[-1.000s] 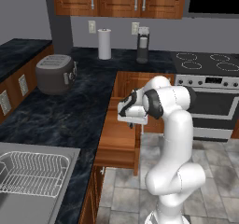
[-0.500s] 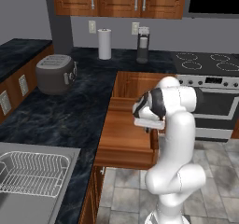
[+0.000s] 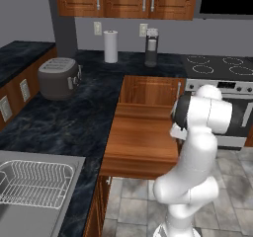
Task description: Pick up the metallic utensils from the counter and place them in the open drawer. Make sure not to pick up any wooden utensils.
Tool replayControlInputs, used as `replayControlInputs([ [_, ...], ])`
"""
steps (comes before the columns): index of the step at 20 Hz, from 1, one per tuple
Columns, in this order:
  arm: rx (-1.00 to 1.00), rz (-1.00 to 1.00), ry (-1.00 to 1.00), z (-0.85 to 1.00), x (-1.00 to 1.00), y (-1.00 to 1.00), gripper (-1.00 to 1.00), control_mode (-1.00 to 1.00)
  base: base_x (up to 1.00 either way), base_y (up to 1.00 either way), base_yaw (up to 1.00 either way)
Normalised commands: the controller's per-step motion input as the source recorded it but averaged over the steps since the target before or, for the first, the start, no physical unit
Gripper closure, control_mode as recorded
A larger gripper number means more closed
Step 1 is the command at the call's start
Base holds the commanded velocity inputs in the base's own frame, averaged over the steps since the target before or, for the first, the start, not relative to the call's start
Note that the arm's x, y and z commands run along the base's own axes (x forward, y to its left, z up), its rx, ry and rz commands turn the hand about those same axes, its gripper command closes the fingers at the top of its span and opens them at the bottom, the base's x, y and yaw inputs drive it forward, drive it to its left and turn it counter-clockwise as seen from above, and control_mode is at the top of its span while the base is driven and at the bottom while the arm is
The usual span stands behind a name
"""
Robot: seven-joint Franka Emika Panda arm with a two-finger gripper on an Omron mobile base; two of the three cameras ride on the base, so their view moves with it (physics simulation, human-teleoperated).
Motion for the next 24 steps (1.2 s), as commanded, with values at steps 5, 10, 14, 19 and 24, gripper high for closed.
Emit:
replayControlInputs([
  [5, -0.02, 0.15, 0.0, 1.0, -0.43, -0.11, 1.0, -1.0, 0.0, 0.0, 0.0],
  [10, -0.13, 0.22, 0.12, 1.0, -0.02, 0.47, 1.0, -1.0, 0.0, 0.0, 0.0],
  [14, -0.03, 0.23, 0.18, 0.31, 0.16, 0.71, 1.0, -1.0, 0.0, 0.0, 0.0],
  [19, 0.0, 0.12, 0.03, -0.06, 0.06, 0.31, 1.0, -1.0, 0.0, 0.0, 0.0],
  [24, 0.02, 0.01, 0.0, -0.08, 0.31, 0.0, 1.0, -1.0, 0.0, 0.0, 0.0],
])
